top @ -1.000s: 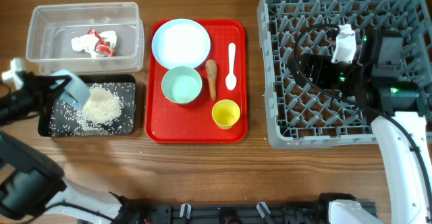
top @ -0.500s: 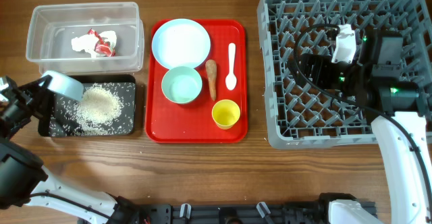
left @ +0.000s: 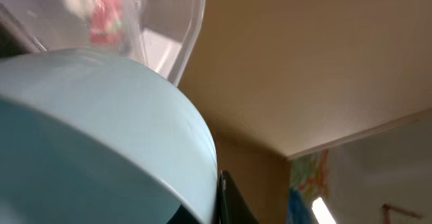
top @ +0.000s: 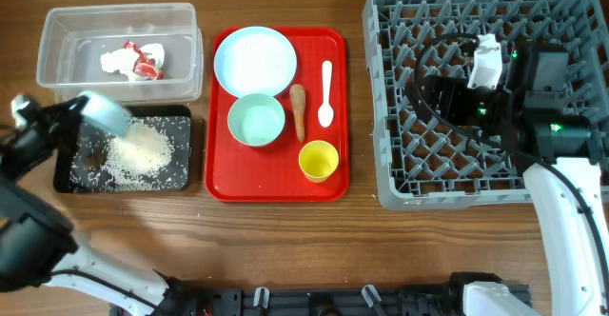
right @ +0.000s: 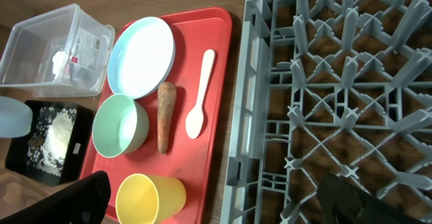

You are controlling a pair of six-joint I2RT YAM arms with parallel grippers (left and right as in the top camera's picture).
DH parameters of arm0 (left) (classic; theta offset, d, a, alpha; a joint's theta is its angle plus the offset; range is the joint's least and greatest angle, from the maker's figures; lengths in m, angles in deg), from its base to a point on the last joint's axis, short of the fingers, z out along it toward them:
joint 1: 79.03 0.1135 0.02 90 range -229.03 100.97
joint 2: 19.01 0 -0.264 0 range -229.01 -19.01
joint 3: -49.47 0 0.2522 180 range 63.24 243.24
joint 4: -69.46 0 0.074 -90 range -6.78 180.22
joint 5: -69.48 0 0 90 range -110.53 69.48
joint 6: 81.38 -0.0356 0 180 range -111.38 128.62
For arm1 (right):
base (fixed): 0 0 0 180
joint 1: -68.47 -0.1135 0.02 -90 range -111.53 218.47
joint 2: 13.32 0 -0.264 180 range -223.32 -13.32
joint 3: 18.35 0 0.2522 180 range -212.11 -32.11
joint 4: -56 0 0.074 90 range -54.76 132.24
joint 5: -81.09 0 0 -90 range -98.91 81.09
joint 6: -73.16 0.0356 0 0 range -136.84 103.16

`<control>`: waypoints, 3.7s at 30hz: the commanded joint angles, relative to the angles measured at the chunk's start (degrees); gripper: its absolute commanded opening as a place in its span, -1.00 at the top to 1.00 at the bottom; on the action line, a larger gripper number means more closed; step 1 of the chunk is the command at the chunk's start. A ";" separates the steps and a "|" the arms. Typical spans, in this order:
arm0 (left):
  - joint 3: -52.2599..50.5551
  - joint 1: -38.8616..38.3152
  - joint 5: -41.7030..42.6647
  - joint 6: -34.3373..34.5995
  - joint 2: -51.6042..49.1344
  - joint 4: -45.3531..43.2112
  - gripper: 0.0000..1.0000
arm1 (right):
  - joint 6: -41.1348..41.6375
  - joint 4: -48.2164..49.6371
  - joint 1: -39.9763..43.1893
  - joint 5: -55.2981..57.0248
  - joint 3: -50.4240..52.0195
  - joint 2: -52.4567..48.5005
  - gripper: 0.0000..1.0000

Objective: Sort waste into correct bins and load items into the dishwasher rack
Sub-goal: 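Tilt the blue bowl over the black tray to empty the crumbs, then place the blue bowl back on the red tray with left gripper, then grasp the yellow cup with the left gripper and lift it, then pass the yellow cup from the left gripper to the right gripper, then lower the yellow cup into the dish rack and release it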

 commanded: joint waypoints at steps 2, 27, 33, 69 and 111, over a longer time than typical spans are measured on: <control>-0.13 -14.62 -22.27 0.72 15.50 1.51 0.92 | 0.59 0.17 -0.39 0.33 -1.05 -0.61 -0.99; -18.25 -77.48 -85.29 21.90 20.31 -9.51 0.50 | 0.39 0.39 -0.42 0.35 -1.05 -0.61 -1.00; -15.45 -77.37 -85.22 21.90 20.33 -6.43 0.26 | 0.37 0.44 -0.42 0.35 -1.05 -0.61 -0.99; 0.11 -63.21 -9.49 7.56 15.34 -23.91 0.92 | 1.60 11.80 -0.83 -21.33 -1.05 -1.62 -0.99; 0.11 -59.58 5.68 19.30 15.37 -35.21 0.57 | 7.63 46.03 -5.38 -50.90 -1.05 -15.28 0.31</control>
